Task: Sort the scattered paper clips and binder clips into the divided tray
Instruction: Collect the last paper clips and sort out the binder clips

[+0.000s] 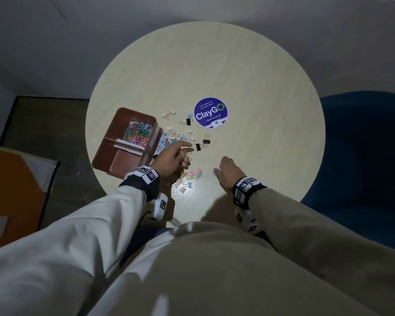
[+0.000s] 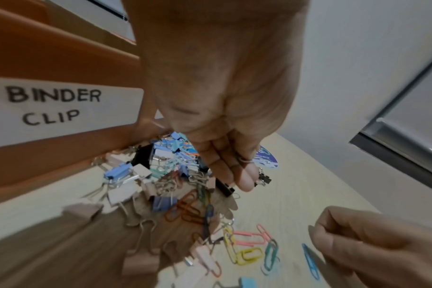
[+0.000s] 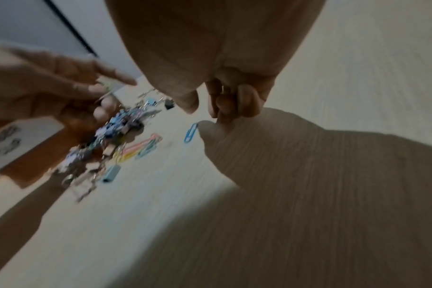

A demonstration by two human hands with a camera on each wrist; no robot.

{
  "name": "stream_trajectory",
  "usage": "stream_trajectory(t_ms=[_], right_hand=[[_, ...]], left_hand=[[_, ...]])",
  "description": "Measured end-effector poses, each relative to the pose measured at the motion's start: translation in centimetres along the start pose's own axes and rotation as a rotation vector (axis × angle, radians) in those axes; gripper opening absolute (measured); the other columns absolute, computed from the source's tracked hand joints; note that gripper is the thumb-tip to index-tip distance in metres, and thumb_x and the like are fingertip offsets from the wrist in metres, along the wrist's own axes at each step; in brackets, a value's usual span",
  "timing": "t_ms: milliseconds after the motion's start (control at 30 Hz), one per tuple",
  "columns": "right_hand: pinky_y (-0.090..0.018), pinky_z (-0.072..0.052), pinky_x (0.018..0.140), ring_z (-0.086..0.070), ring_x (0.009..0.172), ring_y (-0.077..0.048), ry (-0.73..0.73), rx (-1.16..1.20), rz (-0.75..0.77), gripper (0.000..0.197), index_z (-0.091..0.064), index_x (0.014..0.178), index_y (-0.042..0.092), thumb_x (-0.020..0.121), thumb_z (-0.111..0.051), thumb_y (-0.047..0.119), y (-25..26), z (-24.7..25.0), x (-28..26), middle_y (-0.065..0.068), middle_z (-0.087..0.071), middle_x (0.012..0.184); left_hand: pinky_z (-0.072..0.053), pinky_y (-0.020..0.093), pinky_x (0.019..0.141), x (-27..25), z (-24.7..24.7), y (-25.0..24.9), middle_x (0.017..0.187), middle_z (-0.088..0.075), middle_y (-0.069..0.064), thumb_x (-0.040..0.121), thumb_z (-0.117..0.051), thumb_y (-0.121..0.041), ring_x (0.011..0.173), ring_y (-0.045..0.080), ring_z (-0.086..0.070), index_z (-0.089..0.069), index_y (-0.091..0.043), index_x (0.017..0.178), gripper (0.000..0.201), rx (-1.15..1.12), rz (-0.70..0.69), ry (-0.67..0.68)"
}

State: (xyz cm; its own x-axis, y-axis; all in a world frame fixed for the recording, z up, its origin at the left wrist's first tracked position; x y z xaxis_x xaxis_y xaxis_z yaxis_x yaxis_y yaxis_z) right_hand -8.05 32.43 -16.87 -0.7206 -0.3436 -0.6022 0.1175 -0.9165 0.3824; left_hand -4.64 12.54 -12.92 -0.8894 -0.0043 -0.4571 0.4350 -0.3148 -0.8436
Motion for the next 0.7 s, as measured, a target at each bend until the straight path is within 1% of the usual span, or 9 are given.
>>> stream_trajectory(t_ms=[67, 133, 200, 267, 333, 433, 533, 633, 700], right_hand=[[-0.036, -0.039, 0.07, -0.059, 0.092, -0.039, -0.008, -0.049, 0.047, 0.032, -0.043, 0.119, 0.001, 0.098, -0.052, 0.024, 1.0, -0.6, -0.3, -0.015, -0.044, 0.118], [-0.036, -0.04, 0.07, -0.06, 0.094, -0.04, -0.01, -0.093, 0.106, 0.031, -0.044, 0.12, 0.001, 0.097, -0.054, 0.02, 2.3, -1.2, -0.4, -0.017, -0.043, 0.124], [-0.036, -0.042, 0.072, -0.06, 0.094, -0.039, -0.002, -0.1, 0.159, 0.031, -0.045, 0.12, 0.001, 0.096, -0.056, 0.018, 3.6, -1.7, -0.3, -0.017, -0.043, 0.125], [-0.035, -0.043, 0.075, -0.059, 0.095, -0.037, 0.007, -0.077, 0.215, 0.033, -0.047, 0.119, 0.001, 0.094, -0.06, 0.018, 5.2, -2.1, -0.2, -0.016, -0.043, 0.125], [-0.036, -0.044, 0.079, -0.057, 0.098, -0.035, 0.023, -0.083, 0.274, 0.04, -0.047, 0.12, 0.002, 0.089, -0.066, 0.019, 6.7, -2.4, -0.2, -0.015, -0.042, 0.125], [-0.037, -0.043, 0.079, -0.054, 0.102, -0.033, 0.043, -0.154, 0.326, 0.046, -0.047, 0.121, 0.001, 0.085, -0.072, 0.016, 7.8, -2.8, -0.1, -0.016, -0.042, 0.125], [-0.033, -0.036, 0.073, -0.054, 0.1, -0.034, 0.045, -0.208, 0.377, 0.04, -0.047, 0.12, 0.0, 0.088, -0.069, 0.013, 8.3, -2.9, 0.1, -0.016, -0.044, 0.124], [-0.036, -0.039, 0.075, -0.055, 0.1, -0.035, 0.071, -0.238, 0.412, 0.033, -0.049, 0.117, 0.0, 0.091, -0.065, 0.012, 8.5, -3.3, 0.1, -0.017, -0.046, 0.121], [-0.038, -0.04, 0.076, -0.056, 0.1, -0.036, 0.103, -0.247, 0.406, 0.029, -0.05, 0.117, 0.001, 0.093, -0.062, 0.013, 8.3, -3.4, 0.2, -0.017, -0.047, 0.12]], left_hand=[[-0.047, 0.024, 0.063, 0.0, -0.5, 1.0, 0.086, -0.062, 0.008, 0.105, -0.034, 0.0, 0.071, 0.015, -0.058, -0.057, 0.0, 0.119, 0.027, -0.111, 0.063, 0.027], [-0.044, 0.028, 0.065, -0.2, -0.7, 1.7, 0.083, -0.059, 0.014, 0.104, -0.034, 0.001, 0.072, 0.02, -0.055, -0.057, 0.005, 0.105, 0.024, -0.191, 0.125, 0.011], [-0.043, 0.031, 0.061, -0.3, -1.0, 2.1, 0.077, -0.058, 0.013, 0.101, -0.035, 0.001, 0.066, 0.02, -0.054, -0.053, -0.002, 0.095, 0.019, -0.268, 0.178, -0.009], [-0.04, 0.028, 0.052, -0.6, -1.8, 2.5, 0.07, -0.052, 0.011, 0.1, -0.037, -0.002, 0.057, 0.019, -0.049, -0.047, -0.009, 0.092, 0.015, -0.371, 0.252, 0.004], [-0.035, 0.027, 0.048, -0.9, -2.3, 2.6, 0.066, -0.051, 0.007, 0.098, -0.04, -0.007, 0.054, 0.019, -0.045, -0.045, -0.01, 0.086, 0.013, -0.41, 0.302, 0.018], [-0.035, 0.025, 0.045, -0.7, -1.8, 3.2, 0.056, -0.056, -0.002, 0.099, -0.049, -0.02, 0.049, 0.019, -0.047, -0.044, -0.015, 0.081, 0.02, -0.28, 0.301, -0.028], [-0.042, 0.026, 0.049, -0.3, -0.9, 3.3, 0.069, -0.064, 0.008, 0.098, -0.054, -0.033, 0.054, 0.02, -0.056, -0.045, -0.016, 0.085, 0.024, 0.014, 0.234, -0.044], [-0.048, 0.032, 0.067, -0.1, -0.8, 3.0, 0.083, -0.067, 0.005, 0.095, -0.06, -0.024, 0.073, 0.019, -0.062, -0.053, -0.017, 0.088, 0.012, 0.328, 0.115, -0.002], [-0.049, 0.033, 0.072, 0.0, -1.3, 2.8, 0.091, -0.062, 0.003, 0.088, -0.063, -0.015, 0.08, 0.019, -0.061, -0.055, -0.02, 0.089, 0.01, 0.434, 0.049, 0.035]])
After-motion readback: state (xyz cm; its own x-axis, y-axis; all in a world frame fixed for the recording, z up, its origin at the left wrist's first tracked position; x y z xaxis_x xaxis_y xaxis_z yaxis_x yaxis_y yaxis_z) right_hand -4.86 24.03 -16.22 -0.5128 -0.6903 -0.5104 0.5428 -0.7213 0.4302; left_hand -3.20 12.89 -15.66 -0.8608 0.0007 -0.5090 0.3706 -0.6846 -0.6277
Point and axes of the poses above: each hand's wrist, its own x-axis towards the middle knuckle, its own z-axis out of the back of the hand, y = z × x, the point moved 8 cm from there along x, towards the middle knuckle
